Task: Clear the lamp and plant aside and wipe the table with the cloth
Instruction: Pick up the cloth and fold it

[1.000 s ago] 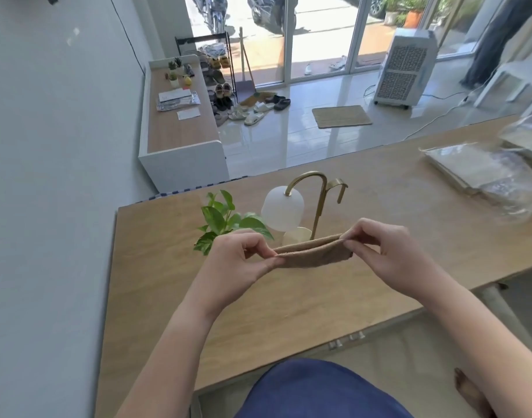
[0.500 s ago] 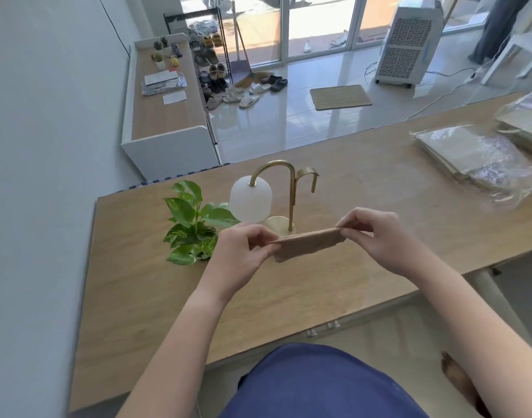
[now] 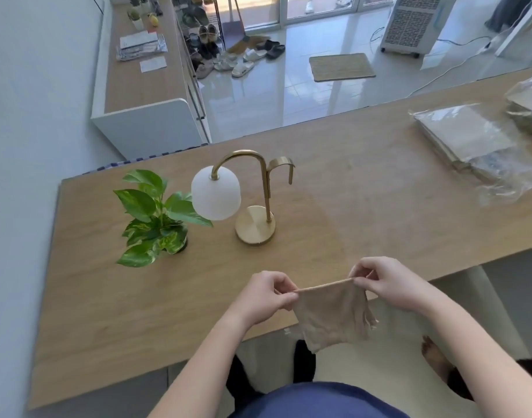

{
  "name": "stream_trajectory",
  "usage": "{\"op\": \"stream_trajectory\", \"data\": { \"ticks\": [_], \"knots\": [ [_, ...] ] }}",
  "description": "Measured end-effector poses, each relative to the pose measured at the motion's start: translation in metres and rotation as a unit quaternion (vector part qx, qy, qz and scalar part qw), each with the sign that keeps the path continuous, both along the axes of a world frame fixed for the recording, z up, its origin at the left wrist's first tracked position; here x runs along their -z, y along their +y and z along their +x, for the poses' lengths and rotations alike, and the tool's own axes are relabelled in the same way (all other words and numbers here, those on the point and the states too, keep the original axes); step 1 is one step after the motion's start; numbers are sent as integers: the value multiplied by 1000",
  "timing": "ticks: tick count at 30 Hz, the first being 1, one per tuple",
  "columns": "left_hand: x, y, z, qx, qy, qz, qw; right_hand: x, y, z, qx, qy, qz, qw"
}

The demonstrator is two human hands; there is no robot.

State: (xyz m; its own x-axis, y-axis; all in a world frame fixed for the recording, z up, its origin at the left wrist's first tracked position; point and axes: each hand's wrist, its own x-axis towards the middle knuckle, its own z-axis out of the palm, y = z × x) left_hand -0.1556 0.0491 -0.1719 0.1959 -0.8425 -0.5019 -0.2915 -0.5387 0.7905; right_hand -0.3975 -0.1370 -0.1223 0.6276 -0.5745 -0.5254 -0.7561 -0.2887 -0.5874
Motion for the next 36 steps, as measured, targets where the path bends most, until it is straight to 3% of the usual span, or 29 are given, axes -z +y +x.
{"op": "stream_trajectory", "data": {
  "ticks": [8, 17, 22, 24, 28, 31, 36],
  "knots": [
    [51, -60, 7, -69, -116, 13, 991, 76, -59, 50, -11, 32, -48, 998],
    [52, -79, 8, -175, -172, -68, 967, 84, -75, 70, 13, -21, -93, 995],
    [54, -60, -4, -106, -306, -139, 936, 93, -28, 62, -35, -84, -289, 953],
    [62, -41, -15, -48, -346, -128, 928, 104, 0, 56, -96, -100, -296, 945],
    [84, -10, -25, 68, -364, -33, 928, 136, 28, 40, -187, -30, -267, 945],
    [91, -5, -20, 88, -377, -18, 922, 149, 34, 39, -200, -8, -312, 929],
    [86, -6, -18, 96, -368, -4, 925, 151, 34, 41, -200, 14, -309, 930]
  ]
}}
